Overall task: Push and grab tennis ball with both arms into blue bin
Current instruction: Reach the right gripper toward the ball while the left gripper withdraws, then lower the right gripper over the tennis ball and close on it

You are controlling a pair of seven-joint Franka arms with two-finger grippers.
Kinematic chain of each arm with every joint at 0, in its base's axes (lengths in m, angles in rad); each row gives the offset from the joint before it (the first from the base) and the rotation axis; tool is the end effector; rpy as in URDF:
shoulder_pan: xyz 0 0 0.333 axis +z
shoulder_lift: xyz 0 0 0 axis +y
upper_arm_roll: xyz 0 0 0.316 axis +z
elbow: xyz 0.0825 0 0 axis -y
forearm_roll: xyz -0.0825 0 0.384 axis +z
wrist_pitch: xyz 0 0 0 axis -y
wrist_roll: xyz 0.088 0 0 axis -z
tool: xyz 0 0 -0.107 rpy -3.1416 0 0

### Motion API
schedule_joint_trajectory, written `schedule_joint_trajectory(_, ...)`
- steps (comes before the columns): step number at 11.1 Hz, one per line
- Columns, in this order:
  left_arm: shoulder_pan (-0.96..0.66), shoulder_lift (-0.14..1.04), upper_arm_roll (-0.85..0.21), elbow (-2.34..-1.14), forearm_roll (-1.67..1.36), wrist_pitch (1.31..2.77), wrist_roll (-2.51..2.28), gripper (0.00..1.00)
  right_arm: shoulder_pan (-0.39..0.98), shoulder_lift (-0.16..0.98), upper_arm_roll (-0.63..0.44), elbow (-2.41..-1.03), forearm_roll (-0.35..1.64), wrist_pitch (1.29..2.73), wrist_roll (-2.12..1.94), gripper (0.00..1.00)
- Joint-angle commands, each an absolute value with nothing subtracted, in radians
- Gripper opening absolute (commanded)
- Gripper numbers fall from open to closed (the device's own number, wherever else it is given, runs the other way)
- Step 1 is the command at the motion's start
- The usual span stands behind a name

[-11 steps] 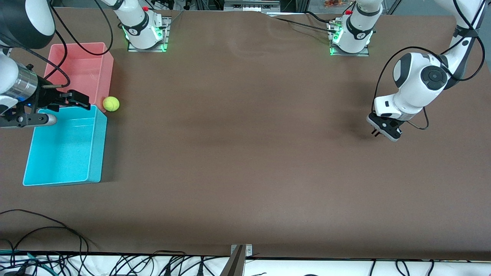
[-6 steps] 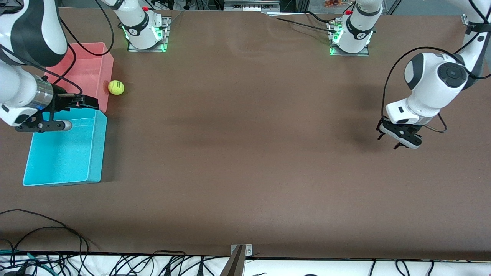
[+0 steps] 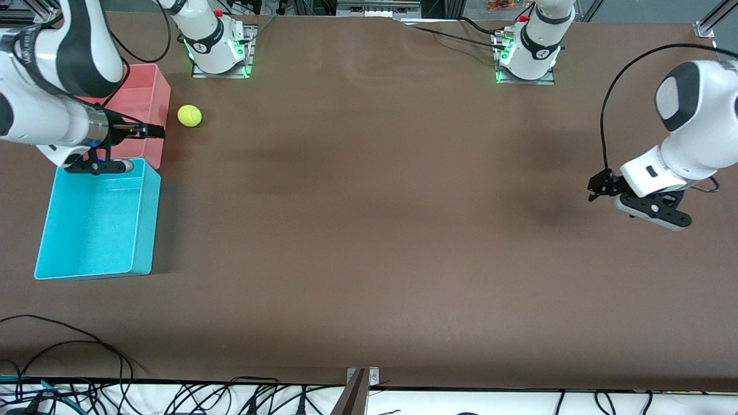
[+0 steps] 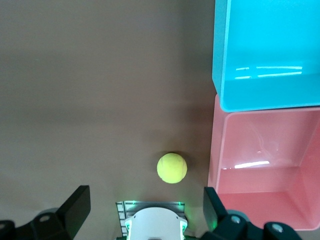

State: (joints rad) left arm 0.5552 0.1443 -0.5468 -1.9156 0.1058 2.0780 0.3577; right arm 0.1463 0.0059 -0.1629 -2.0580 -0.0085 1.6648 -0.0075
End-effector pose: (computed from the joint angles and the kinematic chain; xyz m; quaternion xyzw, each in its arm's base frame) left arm 0.5927 0.0206 0.4328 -0.9805 0.1951 -0.0183 0.0129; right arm 0.5011 -0.0091 0.4067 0.9801 -0.0033 -0.1982 0.0022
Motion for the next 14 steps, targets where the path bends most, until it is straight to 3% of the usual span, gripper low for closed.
schedule_joint_trajectory(1, 0.398, 0.124, -0.45, -1.769, 0.087, 1.873, 0.157, 1.0, 0.146, -0.107, -0.152, -2.256, -0.034, 1.759, 0.041, 1.0)
schedule_joint_trajectory(4, 0.309, 0.114, -0.43, -1.7, 0.086, 1.777, -0.072, 1.0, 0.156, -0.092, -0.149, -2.336, -0.032, 1.759, 0.046, 1.0)
schedule_joint_trajectory(9, 0.095, 0.104, -0.151, -1.646, -0.046, 1.74, -0.058, 1.0, 0.16, -0.022, -0.13, -2.43, -0.032, 1.804, 0.029, 1.0)
schedule_joint_trajectory(12, 0.0, 0.103, -0.077, -1.614, -0.032, 1.736, -0.067, 1.0, 0.158, -0.021, -0.114, -2.606, -0.032, 2.006, 0.029, 1.0)
schedule_joint_trajectory(14, -0.009, 0.095, -0.058, -1.614, -0.025, 1.701, -0.069, 1.0, 0.155, -0.015, -0.115, -2.652, -0.035, 2.052, 0.026, 1.0)
